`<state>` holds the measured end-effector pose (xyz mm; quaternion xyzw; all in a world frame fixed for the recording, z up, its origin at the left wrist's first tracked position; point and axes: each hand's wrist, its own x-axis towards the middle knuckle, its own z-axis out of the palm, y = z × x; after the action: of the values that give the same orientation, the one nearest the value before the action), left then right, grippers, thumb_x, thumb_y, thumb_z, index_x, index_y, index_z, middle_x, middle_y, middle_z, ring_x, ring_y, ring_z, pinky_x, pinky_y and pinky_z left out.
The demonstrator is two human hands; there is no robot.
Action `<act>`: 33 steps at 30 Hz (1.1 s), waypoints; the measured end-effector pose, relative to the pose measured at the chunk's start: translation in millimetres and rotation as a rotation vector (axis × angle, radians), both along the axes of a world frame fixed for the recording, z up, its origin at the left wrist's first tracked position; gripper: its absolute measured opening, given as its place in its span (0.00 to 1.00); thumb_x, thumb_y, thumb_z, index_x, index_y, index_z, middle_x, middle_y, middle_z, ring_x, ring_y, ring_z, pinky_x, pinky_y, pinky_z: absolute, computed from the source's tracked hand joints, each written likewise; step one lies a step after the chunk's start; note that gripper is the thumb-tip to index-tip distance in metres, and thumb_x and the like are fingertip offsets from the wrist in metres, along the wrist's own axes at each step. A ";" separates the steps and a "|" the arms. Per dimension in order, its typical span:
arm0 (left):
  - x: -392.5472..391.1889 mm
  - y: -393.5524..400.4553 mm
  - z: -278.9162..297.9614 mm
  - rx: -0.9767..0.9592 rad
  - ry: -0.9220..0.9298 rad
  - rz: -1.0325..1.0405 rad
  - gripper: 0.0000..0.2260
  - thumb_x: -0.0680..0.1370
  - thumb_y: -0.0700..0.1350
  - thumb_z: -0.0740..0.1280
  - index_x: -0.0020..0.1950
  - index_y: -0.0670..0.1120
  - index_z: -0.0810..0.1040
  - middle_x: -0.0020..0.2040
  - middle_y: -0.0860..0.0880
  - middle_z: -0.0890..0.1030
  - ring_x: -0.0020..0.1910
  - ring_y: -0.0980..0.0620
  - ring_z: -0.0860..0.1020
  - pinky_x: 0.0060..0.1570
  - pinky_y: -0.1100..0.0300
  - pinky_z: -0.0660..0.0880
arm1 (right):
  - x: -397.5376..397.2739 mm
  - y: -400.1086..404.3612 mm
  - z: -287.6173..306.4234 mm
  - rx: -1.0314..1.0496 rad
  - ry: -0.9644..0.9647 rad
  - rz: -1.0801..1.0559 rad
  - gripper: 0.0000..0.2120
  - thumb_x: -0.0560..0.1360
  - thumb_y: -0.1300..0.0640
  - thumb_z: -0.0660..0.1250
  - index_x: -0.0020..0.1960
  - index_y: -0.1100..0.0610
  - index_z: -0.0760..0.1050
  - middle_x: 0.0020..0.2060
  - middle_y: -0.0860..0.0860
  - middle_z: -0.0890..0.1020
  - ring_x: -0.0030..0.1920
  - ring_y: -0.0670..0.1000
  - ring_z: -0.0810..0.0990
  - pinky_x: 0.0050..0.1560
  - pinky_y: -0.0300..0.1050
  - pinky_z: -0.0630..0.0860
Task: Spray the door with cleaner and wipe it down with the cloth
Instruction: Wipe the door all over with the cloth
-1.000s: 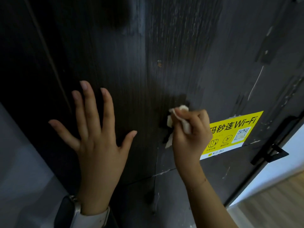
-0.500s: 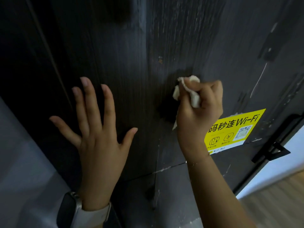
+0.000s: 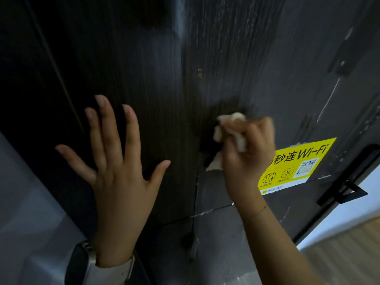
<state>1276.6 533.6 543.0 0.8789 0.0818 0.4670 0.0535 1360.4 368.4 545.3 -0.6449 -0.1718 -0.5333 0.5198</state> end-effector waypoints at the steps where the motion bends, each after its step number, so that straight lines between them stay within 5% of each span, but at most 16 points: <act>1: -0.2 0.2 0.0 -0.001 0.000 0.001 0.48 0.72 0.59 0.72 0.80 0.47 0.46 0.79 0.38 0.45 0.77 0.48 0.38 0.67 0.31 0.37 | 2.6 -1.2 0.6 0.100 0.018 -0.010 0.07 0.69 0.74 0.70 0.42 0.64 0.81 0.38 0.54 0.73 0.42 0.41 0.74 0.47 0.31 0.69; 3: -0.9 -0.8 0.7 0.001 0.005 0.004 0.48 0.72 0.59 0.71 0.80 0.47 0.45 0.79 0.38 0.45 0.77 0.48 0.38 0.67 0.30 0.37 | 0.1 5.3 0.8 0.120 0.016 0.014 0.06 0.70 0.73 0.70 0.42 0.64 0.81 0.38 0.55 0.73 0.41 0.46 0.75 0.47 0.33 0.70; 6: -1.6 -1.3 1.3 0.003 0.006 0.005 0.48 0.72 0.58 0.72 0.80 0.46 0.45 0.79 0.37 0.46 0.77 0.48 0.38 0.67 0.31 0.36 | -6.3 8.6 -6.2 -0.116 -0.052 0.042 0.06 0.70 0.73 0.70 0.43 0.65 0.81 0.40 0.52 0.72 0.42 0.41 0.72 0.45 0.30 0.68; 9: -1.1 -0.2 1.6 0.001 0.005 0.008 0.48 0.72 0.58 0.73 0.80 0.46 0.47 0.79 0.37 0.47 0.77 0.48 0.39 0.67 0.31 0.36 | 6.2 -5.7 -1.9 0.042 -0.036 -0.012 0.10 0.70 0.73 0.69 0.44 0.59 0.80 0.39 0.52 0.72 0.42 0.41 0.74 0.46 0.32 0.69; 13: -0.4 -1.5 2.4 0.006 0.005 0.010 0.49 0.72 0.58 0.73 0.80 0.47 0.44 0.79 0.38 0.45 0.77 0.48 0.38 0.67 0.32 0.36 | 0.1 -0.3 -8.8 -0.260 -0.105 0.043 0.04 0.71 0.73 0.70 0.44 0.67 0.81 0.41 0.51 0.71 0.42 0.48 0.75 0.44 0.37 0.71; 16: -0.9 -1.0 2.9 0.005 0.001 0.002 0.49 0.72 0.58 0.72 0.80 0.46 0.45 0.79 0.38 0.45 0.77 0.49 0.38 0.67 0.31 0.37 | 6.7 -5.9 -6.0 -0.139 -0.092 -0.048 0.05 0.71 0.72 0.71 0.46 0.67 0.82 0.42 0.53 0.73 0.43 0.49 0.75 0.48 0.33 0.69; 19: -0.9 -0.6 3.6 0.011 0.003 -0.003 0.49 0.72 0.58 0.73 0.80 0.46 0.45 0.79 0.37 0.46 0.77 0.48 0.38 0.67 0.31 0.36 | 6.8 3.3 -23.7 -0.152 -0.098 -0.090 0.10 0.75 0.65 0.71 0.56 0.66 0.81 0.52 0.56 0.73 0.52 0.57 0.75 0.55 0.47 0.73; 22: -1.3 -1.3 2.3 0.002 0.007 -0.006 0.49 0.71 0.58 0.72 0.80 0.47 0.44 0.79 0.38 0.45 0.77 0.48 0.38 0.67 0.30 0.37 | 2.0 6.9 -56.3 -0.368 -0.112 -0.091 0.18 0.78 0.56 0.69 0.65 0.61 0.74 0.61 0.56 0.70 0.63 0.55 0.70 0.65 0.52 0.68; 25: -0.5 -2.0 2.1 0.006 0.017 -0.010 0.49 0.71 0.58 0.72 0.80 0.47 0.44 0.79 0.37 0.46 0.77 0.48 0.38 0.67 0.28 0.39 | 18.5 -14.0 -59.1 -0.349 -0.177 -0.078 0.13 0.79 0.63 0.66 0.63 0.62 0.75 0.62 0.57 0.72 0.64 0.56 0.72 0.66 0.53 0.68; 30: 1.5 0.4 0.8 -0.019 0.004 -0.018 0.48 0.73 0.59 0.71 0.80 0.49 0.42 0.79 0.38 0.45 0.77 0.50 0.37 0.65 0.22 0.43 | 36.1 -23.4 -29.9 -0.022 -0.101 -0.187 0.13 0.80 0.68 0.61 0.63 0.64 0.75 0.65 0.58 0.72 0.69 0.61 0.70 0.72 0.55 0.64; 33: 2.4 1.6 0.7 -0.015 -0.002 -0.027 0.48 0.72 0.61 0.69 0.80 0.50 0.41 0.79 0.39 0.44 0.77 0.51 0.37 0.64 0.21 0.46 | 14.0 12.2 -61.6 -0.258 -0.123 -0.018 0.14 0.79 0.68 0.61 0.63 0.63 0.75 0.67 0.57 0.73 0.72 0.56 0.67 0.73 0.53 0.61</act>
<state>1279.0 535.3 543.8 0.8790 0.0732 0.4665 0.0665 1374.5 380.6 483.7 -0.6739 -0.2649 -0.5499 0.4163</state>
